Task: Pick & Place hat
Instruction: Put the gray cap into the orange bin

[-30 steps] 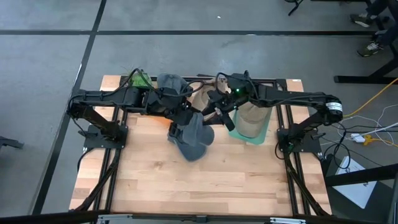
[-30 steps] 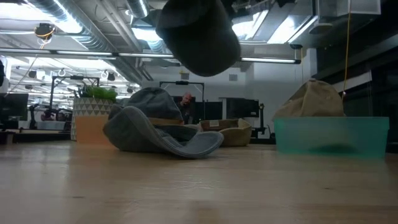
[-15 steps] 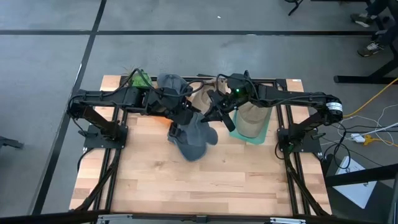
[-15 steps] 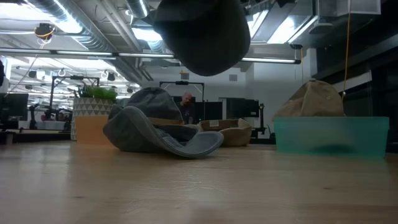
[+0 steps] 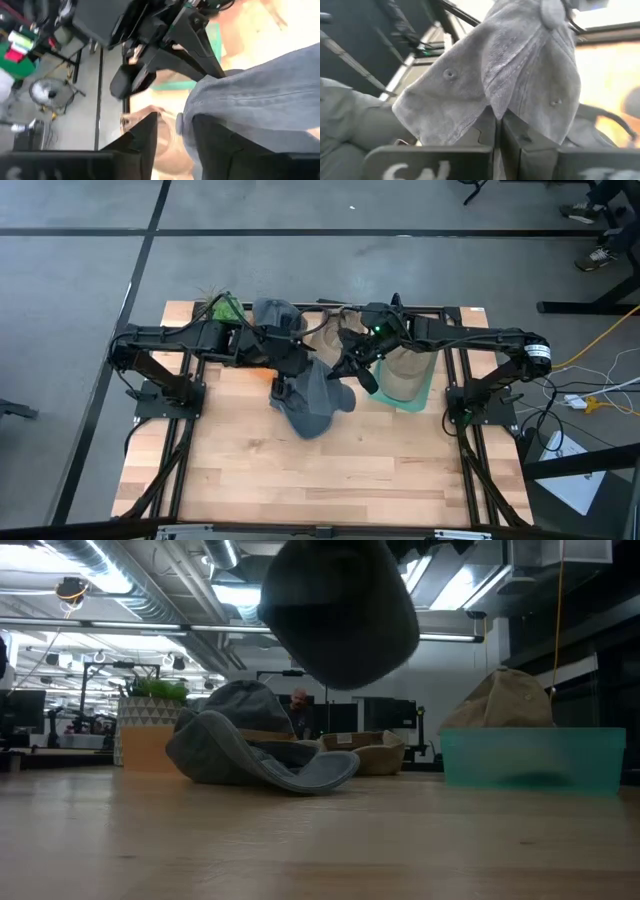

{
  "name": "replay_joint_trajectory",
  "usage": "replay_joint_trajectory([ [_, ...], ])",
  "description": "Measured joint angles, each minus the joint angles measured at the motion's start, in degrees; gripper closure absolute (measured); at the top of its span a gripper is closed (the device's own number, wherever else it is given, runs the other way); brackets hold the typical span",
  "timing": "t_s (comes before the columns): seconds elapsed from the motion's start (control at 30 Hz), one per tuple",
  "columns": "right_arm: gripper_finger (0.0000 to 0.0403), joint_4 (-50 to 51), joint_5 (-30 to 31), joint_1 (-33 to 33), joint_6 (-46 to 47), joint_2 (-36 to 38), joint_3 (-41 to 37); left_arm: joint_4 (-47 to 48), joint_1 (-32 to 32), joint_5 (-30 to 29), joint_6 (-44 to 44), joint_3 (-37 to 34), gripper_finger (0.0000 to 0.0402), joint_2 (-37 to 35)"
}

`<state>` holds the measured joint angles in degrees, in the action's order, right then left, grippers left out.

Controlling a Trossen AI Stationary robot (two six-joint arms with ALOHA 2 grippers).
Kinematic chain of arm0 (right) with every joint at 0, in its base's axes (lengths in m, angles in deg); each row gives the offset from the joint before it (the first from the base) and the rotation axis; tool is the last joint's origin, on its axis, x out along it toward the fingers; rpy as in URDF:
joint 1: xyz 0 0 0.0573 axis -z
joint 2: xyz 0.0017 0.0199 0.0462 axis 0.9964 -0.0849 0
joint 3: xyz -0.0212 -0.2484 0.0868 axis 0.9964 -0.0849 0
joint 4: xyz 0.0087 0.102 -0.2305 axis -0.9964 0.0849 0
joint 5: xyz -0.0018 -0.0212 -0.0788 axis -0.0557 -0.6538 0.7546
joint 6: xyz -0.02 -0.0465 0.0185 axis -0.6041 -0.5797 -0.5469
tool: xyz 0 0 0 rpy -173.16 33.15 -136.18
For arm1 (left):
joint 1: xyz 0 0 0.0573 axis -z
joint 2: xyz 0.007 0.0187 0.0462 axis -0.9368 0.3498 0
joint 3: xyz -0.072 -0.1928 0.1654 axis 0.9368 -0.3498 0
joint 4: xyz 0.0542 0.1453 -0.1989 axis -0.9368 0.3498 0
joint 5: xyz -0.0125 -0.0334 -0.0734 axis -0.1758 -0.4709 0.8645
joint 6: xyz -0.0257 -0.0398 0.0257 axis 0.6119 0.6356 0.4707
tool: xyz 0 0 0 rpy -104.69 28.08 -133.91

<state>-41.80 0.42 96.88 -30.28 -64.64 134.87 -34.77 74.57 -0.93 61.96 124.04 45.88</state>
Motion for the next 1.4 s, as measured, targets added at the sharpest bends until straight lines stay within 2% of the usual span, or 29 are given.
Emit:
replay_joint_trajectory([
  [0.07, 0.0396, 1.5, 3.9, 0.0, 0.2, 0.0, 0.0, 1.2, 0.2, -1.7, 2.3, 0.0, 0.0267, -0.4],
  [0.23, 0.0391, 4.2, 20.0, 0.1, 1.9, 0.0, 0.0, 2.8, 0.3, -8.0, 14.6, 0.0, 0.0242, -1.1],
  [0.37, 0.0391, 5.3, 31.1, 0.1, 2.4, 0.0, 0.0, 2.8, -1.7, -13.2, 29.4, 0.0, 0.0236, -1.8],
  [0.43, 0.0391, 5.2, 35.0, -0.4, 0.3, 0.0, 0.0, 2.8, -3.5, -12.3, 39.8, 0.0, 0.0235, -1.8],
  [0.53, 0.0391, 5.1, 40.7, -2.0, -4.7, 0.0, 0.0, 2.3, -7.3, -4.1, 54.7, 0.0, 0.0235, -2.0],
  [0.63, 0.0391, 4.6, 46.2, -3.6, -9.9, 0.0, 0.0, 2.4, -11.5, 6.5, 64.8, 0.0, 0.0235, -1.9],
  [0.77, 0.0391, 3.9, 50.9, -5.5, -15.6, 0.0, 0.0, 1.7, -16.2, 18.8, 71.1, 0.0, 0.0235, -1.1],
  [0.9, 0.0391, 2.8, 52.7, -6.5, -18.7, 0.0, 0.0, 0.8, -19.8, 26.8, 75.1, 0.0, 0.0235, -0.1],
  [1.07, 0.0391, 2.6, 53.1, -6.6, -19.2, 0.0, 0.0, -1.9, -23.3, 33.3, 79.9, 0.0, 0.0235, 1.1],
  [1.4, 0.0390, 2.6, 52.6, -6.6, -21.2, 0.0, 0.0, -1.8, -27.6, 40.2, 83.6, 0.0, 0.0235, 5.9],
])
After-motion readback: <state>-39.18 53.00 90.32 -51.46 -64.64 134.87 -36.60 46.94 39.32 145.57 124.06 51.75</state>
